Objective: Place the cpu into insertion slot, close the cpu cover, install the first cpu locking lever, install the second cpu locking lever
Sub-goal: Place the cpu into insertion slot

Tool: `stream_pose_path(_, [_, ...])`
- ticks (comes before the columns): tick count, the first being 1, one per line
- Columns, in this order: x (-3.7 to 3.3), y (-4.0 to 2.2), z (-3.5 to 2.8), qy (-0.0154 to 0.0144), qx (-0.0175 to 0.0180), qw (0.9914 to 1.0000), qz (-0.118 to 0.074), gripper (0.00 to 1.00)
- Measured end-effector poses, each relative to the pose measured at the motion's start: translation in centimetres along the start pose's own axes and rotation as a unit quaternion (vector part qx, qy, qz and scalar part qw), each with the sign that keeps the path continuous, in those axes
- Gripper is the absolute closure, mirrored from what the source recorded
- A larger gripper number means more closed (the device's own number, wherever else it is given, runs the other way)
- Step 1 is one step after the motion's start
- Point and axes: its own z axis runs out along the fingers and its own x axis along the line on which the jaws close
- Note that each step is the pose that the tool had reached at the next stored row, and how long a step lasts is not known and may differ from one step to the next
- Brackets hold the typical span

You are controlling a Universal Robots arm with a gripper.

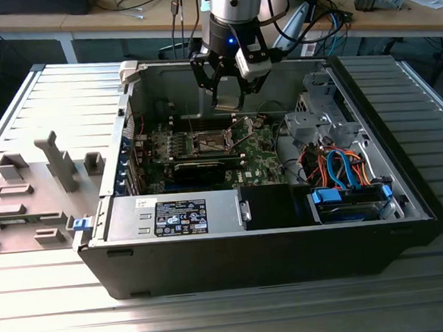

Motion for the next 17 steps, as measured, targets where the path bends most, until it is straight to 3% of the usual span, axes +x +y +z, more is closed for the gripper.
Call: stream_pose_path(17, [-0.01,0.00,0.00,-0.0003,0.0001,0.99998,0.006,0.46])
